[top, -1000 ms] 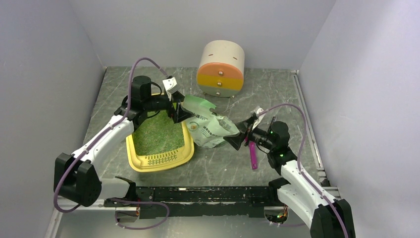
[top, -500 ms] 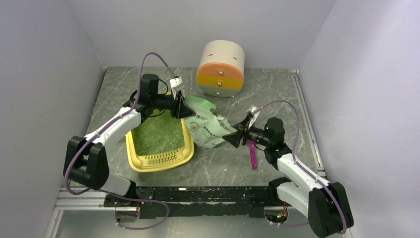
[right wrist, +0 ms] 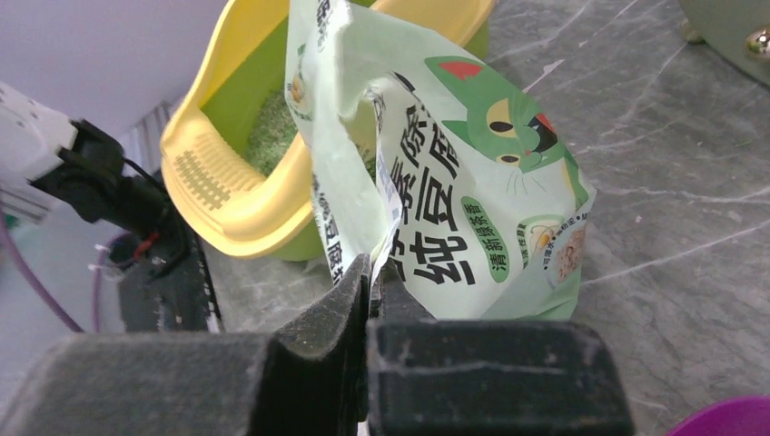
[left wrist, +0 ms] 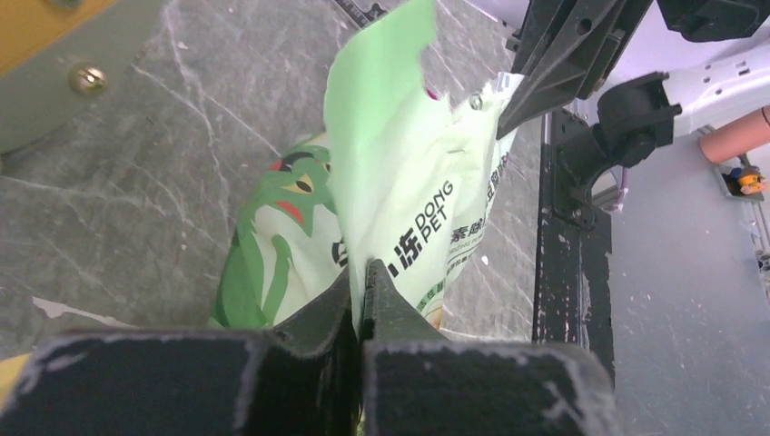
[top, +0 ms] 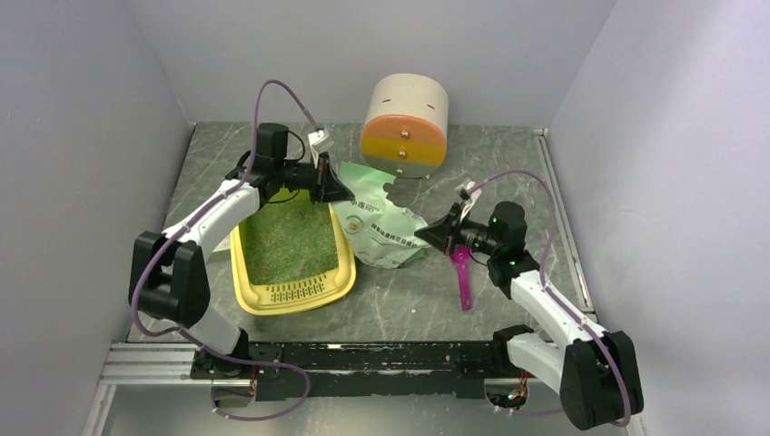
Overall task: Fill the litter box with clean litter
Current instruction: Close the cat litter bag at the center of the board.
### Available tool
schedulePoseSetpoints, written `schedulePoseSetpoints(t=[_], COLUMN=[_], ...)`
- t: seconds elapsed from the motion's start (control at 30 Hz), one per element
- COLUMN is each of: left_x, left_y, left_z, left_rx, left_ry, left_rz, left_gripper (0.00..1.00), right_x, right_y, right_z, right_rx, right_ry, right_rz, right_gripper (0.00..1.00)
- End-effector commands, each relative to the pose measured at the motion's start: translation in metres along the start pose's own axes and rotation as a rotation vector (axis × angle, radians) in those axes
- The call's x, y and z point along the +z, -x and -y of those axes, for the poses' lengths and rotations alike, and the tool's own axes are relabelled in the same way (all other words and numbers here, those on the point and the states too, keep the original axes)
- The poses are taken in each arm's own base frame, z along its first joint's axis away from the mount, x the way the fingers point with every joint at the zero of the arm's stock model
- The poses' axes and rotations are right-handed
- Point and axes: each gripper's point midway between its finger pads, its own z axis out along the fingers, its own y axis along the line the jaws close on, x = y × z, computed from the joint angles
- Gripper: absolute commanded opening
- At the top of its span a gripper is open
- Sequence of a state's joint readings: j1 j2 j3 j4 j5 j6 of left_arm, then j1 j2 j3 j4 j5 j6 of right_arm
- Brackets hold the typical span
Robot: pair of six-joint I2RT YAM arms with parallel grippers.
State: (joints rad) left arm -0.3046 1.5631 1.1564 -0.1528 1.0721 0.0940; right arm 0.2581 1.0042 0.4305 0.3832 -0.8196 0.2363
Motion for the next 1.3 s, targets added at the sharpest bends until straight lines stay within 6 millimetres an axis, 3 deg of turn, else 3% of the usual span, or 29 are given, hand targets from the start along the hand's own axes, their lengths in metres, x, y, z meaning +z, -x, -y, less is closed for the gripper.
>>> schedulePoseSetpoints(t=[0.0, 0.17, 0.3, 0.37, 0.47, 0.5, 0.67, 0.77, 0.87, 1.0, 1.1, 1.17, 1.2, 1.23, 1.27], left_x=[-0.009, -0.002, 0.006, 0.008, 0.011, 0.012, 0.016, 0.017, 0.017, 0.018, 0.017, 0.015, 0.014, 0.012, 0.010], left_y=[0.021, 0.033, 0.035, 0.033, 0.032, 0.033, 0.044, 0.042, 0.040, 0.043, 0.044, 0.045, 0.045, 0.045, 0.044], left_z=[-0.022, -0.020, -0.021, -0.024, -0.028, -0.028, -0.032, -0.036, -0.038, -0.035, -0.032, -0.032, -0.033, -0.035, -0.035], left_rx=[0.015, 0.026, 0.000, -0.015, -0.025, -0.031, -0.037, -0.040, -0.041, -0.032, -0.019, -0.001, 0.006, 0.013, 0.015], left_ry=[0.033, -0.055, -0.076, -0.071, -0.068, -0.071, -0.081, -0.080, -0.079, -0.097, -0.107, -0.104, -0.097, -0.096, -0.101], left_rz=[-0.007, -0.019, -0.026, -0.033, -0.029, -0.025, -0.002, -0.016, -0.023, -0.015, -0.014, -0.015, -0.016, -0.013, -0.008], left_gripper=[0.05, 0.05, 0.05, 0.05, 0.05, 0.05, 0.05, 0.05, 0.05, 0.05, 0.05, 0.05, 0.05, 0.12, 0.26], right_x=[-0.009, -0.013, -0.014, -0.013, -0.012, -0.012, -0.008, 0.002, 0.016, 0.037, 0.044, 0.043, 0.041, 0.039, 0.036], right_y=[0.027, 0.033, 0.035, 0.035, 0.022, 0.021, 0.036, 0.036, 0.039, 0.043, 0.043, 0.045, 0.047, 0.052, 0.055], right_z=[-0.010, -0.014, -0.003, 0.012, 0.035, 0.035, 0.009, 0.003, -0.002, 0.015, 0.026, 0.032, 0.032, 0.028, 0.023], right_rx=[0.136, 0.255, 0.308, 0.352, 0.370, 0.362, 0.139, -0.070, -0.236, -0.295, -0.292, -0.277, -0.273, -0.234, -0.221], right_ry=[0.080, 0.128, 0.105, 0.047, -0.071, -0.076, 0.021, -0.012, -0.019, -0.083, -0.117, -0.153, -0.164, -0.154, -0.123], right_rz=[-0.034, -0.095, -0.095, -0.103, -0.151, -0.149, -0.050, 0.012, 0.029, 0.026, 0.014, 0.013, 0.023, 0.046, 0.065], right_gripper=[0.00, 0.00, 0.00, 0.03, 0.24, 0.36, 0.91, 1.00, 1.00, 0.95, 0.78, 0.57, 0.52, 0.41, 0.28])
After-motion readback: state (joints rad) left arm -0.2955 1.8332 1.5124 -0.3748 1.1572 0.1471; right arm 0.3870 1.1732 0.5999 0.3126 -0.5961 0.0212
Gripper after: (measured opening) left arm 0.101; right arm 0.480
